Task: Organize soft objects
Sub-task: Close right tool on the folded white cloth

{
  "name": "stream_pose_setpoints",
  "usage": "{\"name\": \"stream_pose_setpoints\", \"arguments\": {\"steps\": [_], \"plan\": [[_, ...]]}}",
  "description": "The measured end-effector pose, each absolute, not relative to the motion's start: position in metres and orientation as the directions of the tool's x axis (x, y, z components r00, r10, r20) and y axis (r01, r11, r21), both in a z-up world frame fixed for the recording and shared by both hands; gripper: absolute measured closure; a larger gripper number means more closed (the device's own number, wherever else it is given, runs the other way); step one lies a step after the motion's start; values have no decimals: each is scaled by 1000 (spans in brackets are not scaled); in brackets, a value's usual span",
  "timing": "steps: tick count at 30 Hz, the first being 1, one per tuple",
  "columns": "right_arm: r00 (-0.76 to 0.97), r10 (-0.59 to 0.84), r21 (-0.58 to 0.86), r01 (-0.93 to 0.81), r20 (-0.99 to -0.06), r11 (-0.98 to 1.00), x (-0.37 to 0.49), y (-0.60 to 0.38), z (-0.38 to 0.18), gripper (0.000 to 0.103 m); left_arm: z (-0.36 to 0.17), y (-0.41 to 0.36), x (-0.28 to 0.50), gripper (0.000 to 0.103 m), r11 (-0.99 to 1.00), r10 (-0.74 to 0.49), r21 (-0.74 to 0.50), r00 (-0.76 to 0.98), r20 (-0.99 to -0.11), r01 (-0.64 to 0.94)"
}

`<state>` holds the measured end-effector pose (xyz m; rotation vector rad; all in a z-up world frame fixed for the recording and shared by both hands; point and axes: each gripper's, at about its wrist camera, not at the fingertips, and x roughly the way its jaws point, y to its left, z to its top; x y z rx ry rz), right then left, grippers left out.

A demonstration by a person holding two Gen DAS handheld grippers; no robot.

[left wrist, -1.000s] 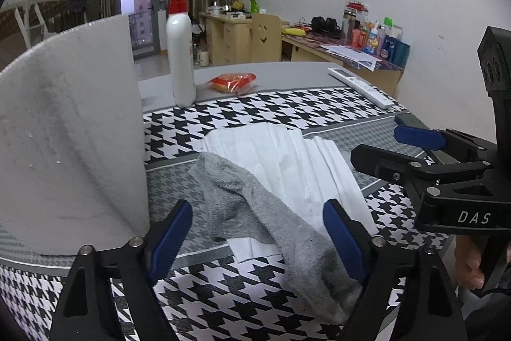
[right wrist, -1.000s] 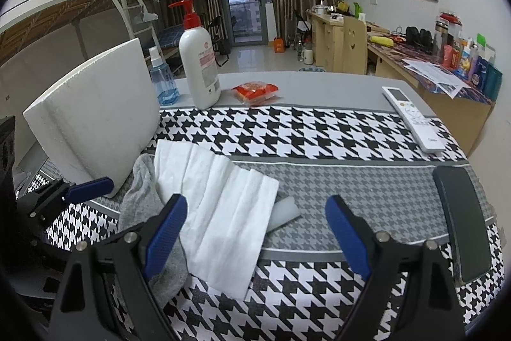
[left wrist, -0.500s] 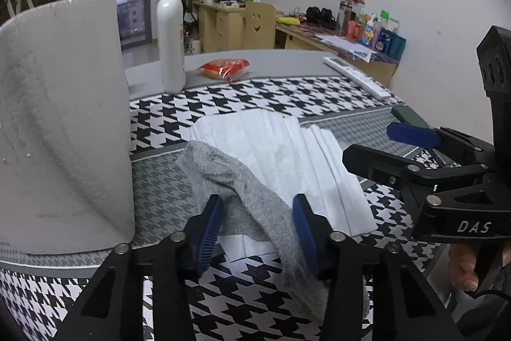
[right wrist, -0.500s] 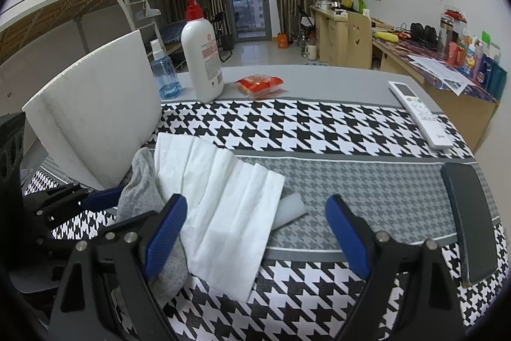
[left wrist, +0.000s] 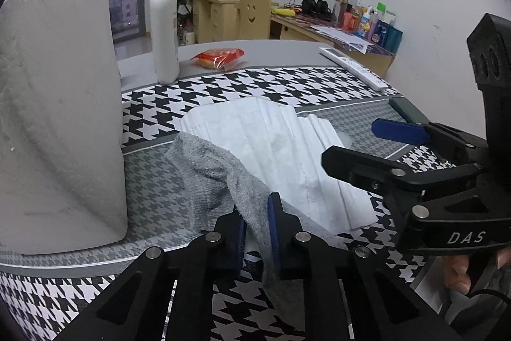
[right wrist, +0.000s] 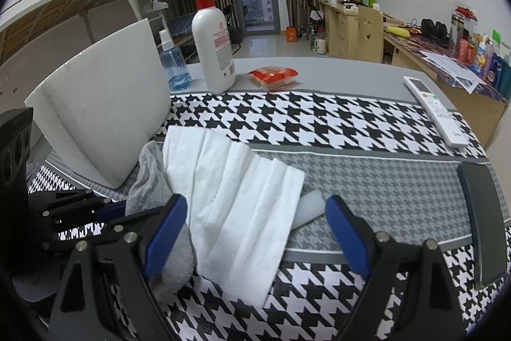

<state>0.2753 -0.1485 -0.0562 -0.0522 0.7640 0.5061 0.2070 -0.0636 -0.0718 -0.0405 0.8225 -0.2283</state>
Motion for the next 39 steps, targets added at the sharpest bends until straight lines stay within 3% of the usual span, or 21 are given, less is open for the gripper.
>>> {"name": "stream_pose_setpoints", "arguments": {"steps": [3,7,20,22,30,36,39], "plan": [[605,432,150,-459,-669,875,276,-148,-55,12,-71,-62,207,89,974,-220,-128,659,-720,186],[587,446,158,-476,-676,865,277,-142,-56,25,-71,-62,207,89,974,-221,-127,655,-723,189],[548,455,155,-506,-702,849,277,-128,-63,40,-71,-62,207,89,973,-223,-123,656,-721,196],[540,458,156,-512,-706,845,277,-127,-65,47,-71,-61,206,89,973,-223,-122,656,-721,197],[495,461,194,-499,-737,845,284,-126,-73,59,-71,-56,203,89,974,-218,-121,657,-722,190],[484,453,185,-504,-748,844,284,-123,-75,83,-70,-50,201,89,976,-213,-122,663,-718,182],[482,451,180,-508,-751,842,283,-121,-76,89,-69,-49,201,89,975,-216,-125,666,-714,182]]}}
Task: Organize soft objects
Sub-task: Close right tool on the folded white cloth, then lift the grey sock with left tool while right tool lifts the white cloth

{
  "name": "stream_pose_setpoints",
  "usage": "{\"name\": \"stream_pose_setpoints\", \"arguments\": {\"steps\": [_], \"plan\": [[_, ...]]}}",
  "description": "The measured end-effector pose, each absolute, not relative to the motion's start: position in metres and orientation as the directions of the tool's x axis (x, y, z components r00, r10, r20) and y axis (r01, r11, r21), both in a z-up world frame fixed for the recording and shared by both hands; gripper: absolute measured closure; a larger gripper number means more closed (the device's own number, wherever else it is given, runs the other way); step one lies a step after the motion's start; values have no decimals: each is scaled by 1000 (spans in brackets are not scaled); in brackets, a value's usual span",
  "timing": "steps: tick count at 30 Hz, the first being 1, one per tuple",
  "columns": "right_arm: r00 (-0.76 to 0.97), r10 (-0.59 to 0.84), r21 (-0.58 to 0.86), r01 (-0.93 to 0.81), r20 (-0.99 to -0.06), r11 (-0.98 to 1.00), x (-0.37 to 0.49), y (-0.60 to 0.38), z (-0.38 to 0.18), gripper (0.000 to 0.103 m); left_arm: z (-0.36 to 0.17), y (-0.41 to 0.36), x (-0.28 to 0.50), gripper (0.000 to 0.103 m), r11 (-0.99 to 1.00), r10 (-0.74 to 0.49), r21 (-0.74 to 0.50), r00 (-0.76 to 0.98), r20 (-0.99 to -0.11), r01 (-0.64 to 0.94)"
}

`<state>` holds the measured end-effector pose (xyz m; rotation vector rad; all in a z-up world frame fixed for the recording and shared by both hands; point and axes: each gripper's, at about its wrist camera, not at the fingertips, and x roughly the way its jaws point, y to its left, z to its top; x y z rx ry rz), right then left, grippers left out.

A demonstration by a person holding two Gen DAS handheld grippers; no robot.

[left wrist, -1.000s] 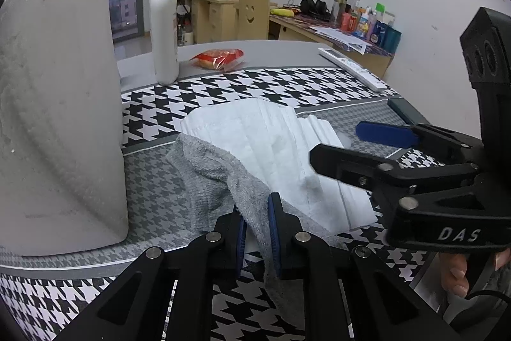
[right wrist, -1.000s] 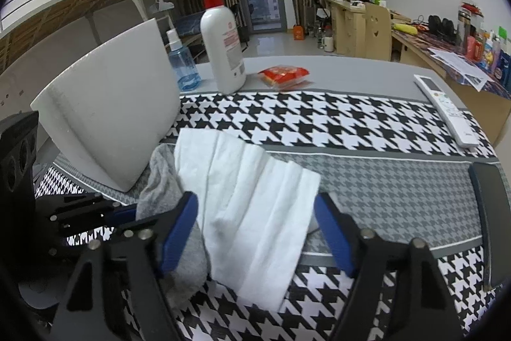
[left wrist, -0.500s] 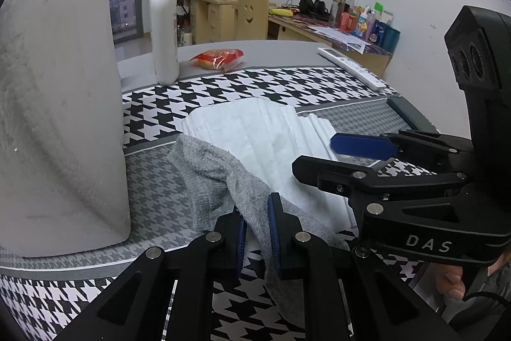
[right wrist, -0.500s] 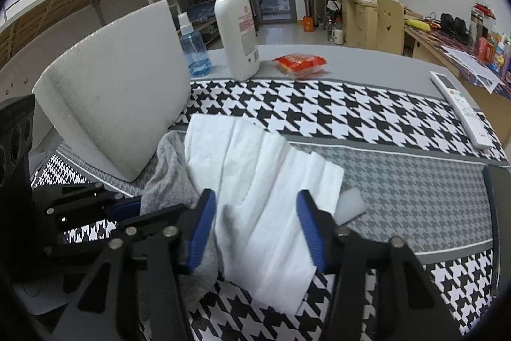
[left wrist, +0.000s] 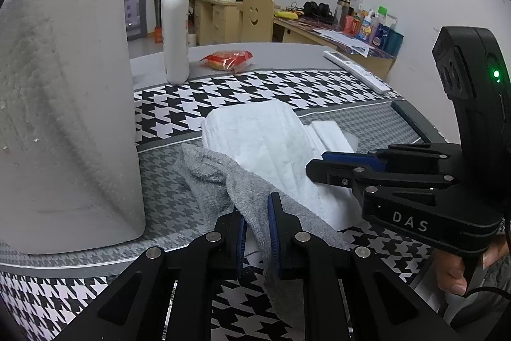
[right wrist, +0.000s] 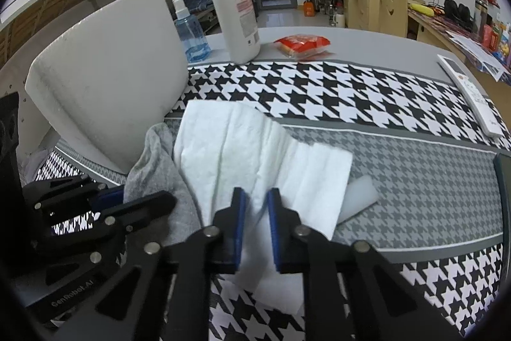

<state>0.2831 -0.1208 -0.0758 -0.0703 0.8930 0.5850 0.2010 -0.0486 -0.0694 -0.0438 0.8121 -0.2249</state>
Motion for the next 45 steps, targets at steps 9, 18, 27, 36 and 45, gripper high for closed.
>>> {"name": "stream_pose_setpoints", "arguments": {"steps": [9,18,27,36,45], "plan": [[483,498,224,-518,-720,826,281,-125,-65,98,-64,-40,193,89,978,-208,-126,686,-697,168],[545,511,220,-511,-664,831,269,-135,-39,99,-55,-30,183,89,982,-186,-120,715,-674,143],[591,512,218,-497,-623,840,257,-145,-19,99,-47,-25,173,89,985,-173,-107,736,-654,136],[631,494,187,-489,-598,852,242,-155,-6,99,-46,-29,167,93,986,-168,-97,739,-652,138],[594,469,176,-484,-653,857,241,-159,-26,98,-50,-31,164,88,988,-153,-90,729,-667,125]]}}
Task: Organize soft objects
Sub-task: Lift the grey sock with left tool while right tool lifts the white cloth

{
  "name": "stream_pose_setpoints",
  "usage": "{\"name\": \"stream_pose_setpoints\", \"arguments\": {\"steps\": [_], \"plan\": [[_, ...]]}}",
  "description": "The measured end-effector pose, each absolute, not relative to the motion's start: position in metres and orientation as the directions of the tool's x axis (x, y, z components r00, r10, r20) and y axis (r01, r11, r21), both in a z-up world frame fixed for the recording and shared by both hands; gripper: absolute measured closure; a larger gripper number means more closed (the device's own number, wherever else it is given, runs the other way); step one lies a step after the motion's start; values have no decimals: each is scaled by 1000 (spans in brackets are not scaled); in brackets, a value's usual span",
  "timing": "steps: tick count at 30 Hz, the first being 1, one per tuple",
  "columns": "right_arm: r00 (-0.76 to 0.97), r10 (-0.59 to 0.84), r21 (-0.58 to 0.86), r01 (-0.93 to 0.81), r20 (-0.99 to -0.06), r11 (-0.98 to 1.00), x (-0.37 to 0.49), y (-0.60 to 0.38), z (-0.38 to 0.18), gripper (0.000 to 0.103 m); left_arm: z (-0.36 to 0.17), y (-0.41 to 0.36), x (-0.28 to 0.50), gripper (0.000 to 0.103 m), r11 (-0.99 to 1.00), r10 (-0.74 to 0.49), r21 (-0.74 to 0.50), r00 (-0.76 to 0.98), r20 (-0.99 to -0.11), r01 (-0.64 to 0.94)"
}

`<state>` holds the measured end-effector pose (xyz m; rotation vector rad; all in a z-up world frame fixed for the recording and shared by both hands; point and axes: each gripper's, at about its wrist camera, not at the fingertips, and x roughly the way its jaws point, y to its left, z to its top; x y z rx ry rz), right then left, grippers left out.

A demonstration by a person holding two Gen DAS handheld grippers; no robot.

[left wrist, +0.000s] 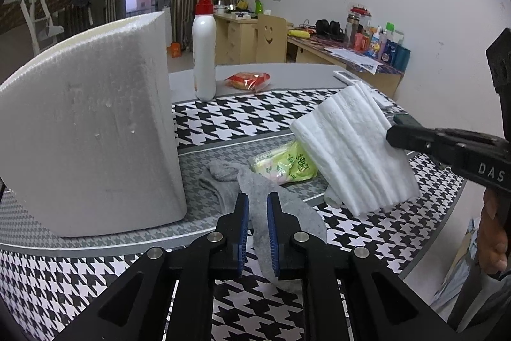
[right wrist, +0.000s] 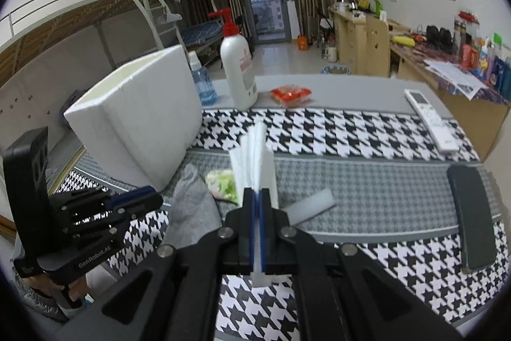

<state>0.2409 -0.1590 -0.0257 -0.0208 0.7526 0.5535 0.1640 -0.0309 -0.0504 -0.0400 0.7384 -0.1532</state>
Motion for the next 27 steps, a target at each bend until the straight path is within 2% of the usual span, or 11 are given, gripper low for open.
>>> {"name": "stream_pose_setpoints", "arguments": {"steps": [2,4,5,6,7,8,9,10,27], "plan": [[583,460,175,-478,-669,861,243,-159,-31,98,-52,-33,164,81,988,-153,-87,723,-674,128],[573,462,179,-481,-676,858,244,-160,-36,97,-53,-35,164,60,987,-160,-91,721,-674,133],[569,466,181,-485,-678,855,244,-160,-37,96,-52,-35,163,57,986,-163,-94,723,-672,135],[563,469,184,-489,-681,853,244,-159,-39,89,-52,-36,163,55,986,-164,-93,724,-670,137],[561,469,184,-489,-682,853,243,-159,-41,73,-52,-36,164,54,986,-165,-92,723,-671,139],[564,470,182,-491,-680,852,242,-158,-42,63,-52,-37,164,54,986,-164,-91,721,-673,140],[571,473,179,-494,-671,851,241,-158,-42,47,-53,-37,165,54,986,-162,-89,718,-676,139],[581,477,177,-497,-659,849,239,-158,-41,39,-54,-38,166,54,986,-161,-86,714,-681,140],[518,481,181,-525,-707,832,250,-140,-63,39,-71,-48,182,54,982,-177,-88,666,-724,165]]}}
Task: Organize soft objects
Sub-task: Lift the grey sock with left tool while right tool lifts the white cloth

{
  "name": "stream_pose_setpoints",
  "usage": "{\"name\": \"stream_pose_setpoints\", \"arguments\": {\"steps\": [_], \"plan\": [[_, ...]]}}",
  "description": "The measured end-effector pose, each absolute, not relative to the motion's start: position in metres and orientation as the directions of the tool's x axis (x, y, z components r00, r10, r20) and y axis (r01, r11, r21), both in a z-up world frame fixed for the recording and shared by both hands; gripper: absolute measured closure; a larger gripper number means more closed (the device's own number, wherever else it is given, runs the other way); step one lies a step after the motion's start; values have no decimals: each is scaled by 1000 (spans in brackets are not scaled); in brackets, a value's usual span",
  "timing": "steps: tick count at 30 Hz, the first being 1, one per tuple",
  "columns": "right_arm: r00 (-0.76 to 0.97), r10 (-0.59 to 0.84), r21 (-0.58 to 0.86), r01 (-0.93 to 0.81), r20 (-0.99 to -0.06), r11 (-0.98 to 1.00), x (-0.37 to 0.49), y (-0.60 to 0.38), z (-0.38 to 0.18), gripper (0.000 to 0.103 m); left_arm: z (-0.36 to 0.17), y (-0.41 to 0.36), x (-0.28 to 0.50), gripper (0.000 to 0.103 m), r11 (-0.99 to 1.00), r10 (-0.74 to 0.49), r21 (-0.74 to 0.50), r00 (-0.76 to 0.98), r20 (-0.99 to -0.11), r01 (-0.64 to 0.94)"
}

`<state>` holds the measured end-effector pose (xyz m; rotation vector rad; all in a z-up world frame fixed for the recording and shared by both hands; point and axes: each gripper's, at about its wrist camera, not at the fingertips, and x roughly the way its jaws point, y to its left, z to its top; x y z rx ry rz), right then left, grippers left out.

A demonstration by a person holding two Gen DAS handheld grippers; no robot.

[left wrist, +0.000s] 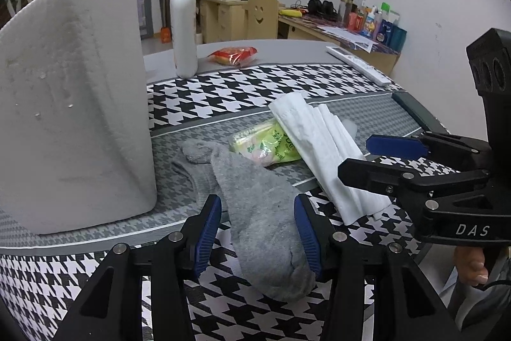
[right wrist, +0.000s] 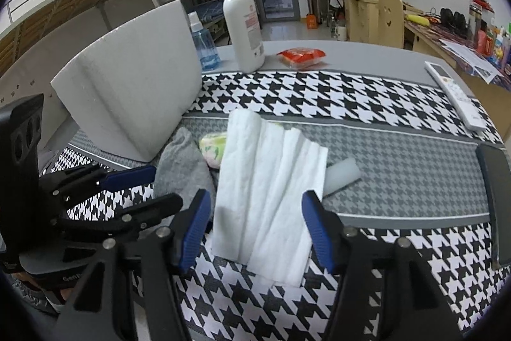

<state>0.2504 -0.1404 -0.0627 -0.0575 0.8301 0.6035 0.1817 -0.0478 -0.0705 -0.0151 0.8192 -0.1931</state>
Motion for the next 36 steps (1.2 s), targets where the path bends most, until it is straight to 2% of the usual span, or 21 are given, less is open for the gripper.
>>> {"name": "stream_pose_setpoints", "arguments": {"steps": [5,12,17,19,26,28,29,31,34,36], "plan": [[516,463,165,-520,-721,838,253,-136,-68,39,-74,-54,183,55,980,-181,-79,654,-735,183],[498,465,179,-518,-731,836,254,-137,-73,39,-77,-54,183,81,979,-179,-71,643,-745,191],[499,451,171,-509,-740,843,255,-138,-75,39,-79,-53,183,89,975,-199,-88,637,-745,202],[499,446,167,-507,-743,846,255,-138,-76,39,-79,-53,183,95,974,-205,-94,636,-744,204],[500,425,158,-490,-755,857,255,-139,-79,40,-77,-53,180,99,972,-218,-100,643,-734,215],[499,414,152,-484,-762,862,255,-140,-80,56,-77,-54,179,100,968,-234,-112,641,-731,225],[495,411,155,-478,-766,865,256,-141,-80,60,-76,-54,179,100,966,-240,-117,641,-729,229],[490,409,163,-469,-770,868,256,-144,-81,77,-75,-54,177,100,965,-245,-118,645,-724,233],[493,409,166,-463,-768,871,255,-148,-79,89,-73,-54,175,100,963,-252,-122,650,-717,239],[503,412,165,-463,-760,871,253,-150,-76,93,-72,-54,174,100,961,-261,-127,654,-710,246]]}}
